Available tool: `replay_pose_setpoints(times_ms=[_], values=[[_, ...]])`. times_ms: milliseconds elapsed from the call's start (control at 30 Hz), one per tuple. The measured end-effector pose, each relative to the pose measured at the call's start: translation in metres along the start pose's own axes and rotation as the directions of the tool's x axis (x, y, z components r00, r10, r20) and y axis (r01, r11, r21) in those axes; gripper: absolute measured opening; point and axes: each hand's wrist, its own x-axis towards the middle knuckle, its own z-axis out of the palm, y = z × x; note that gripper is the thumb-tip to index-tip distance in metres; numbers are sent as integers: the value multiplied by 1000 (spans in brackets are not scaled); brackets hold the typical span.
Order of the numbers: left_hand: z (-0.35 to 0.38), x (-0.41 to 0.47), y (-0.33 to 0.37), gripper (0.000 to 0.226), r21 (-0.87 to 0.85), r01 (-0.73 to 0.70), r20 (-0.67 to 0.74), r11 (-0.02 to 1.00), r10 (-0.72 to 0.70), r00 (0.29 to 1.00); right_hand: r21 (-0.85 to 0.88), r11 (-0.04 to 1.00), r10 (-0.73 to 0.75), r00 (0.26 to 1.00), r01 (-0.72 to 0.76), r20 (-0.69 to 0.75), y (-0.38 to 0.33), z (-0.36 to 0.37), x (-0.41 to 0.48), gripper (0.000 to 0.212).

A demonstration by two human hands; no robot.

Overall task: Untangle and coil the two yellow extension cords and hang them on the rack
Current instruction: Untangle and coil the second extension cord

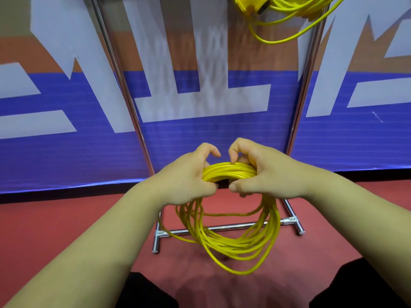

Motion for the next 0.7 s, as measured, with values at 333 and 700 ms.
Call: replay_pose_setpoints(times_ms=[333,700], values=[[0,-1,4,62,-144,-20,-84,989,8,996,12,997,-70,997,71,-23,-4,-4,4,31],[18,0,-6,53,-454,-21,-121,891,-38,992,293,955,-33,998,49,-60,6,-15,-14,22]])
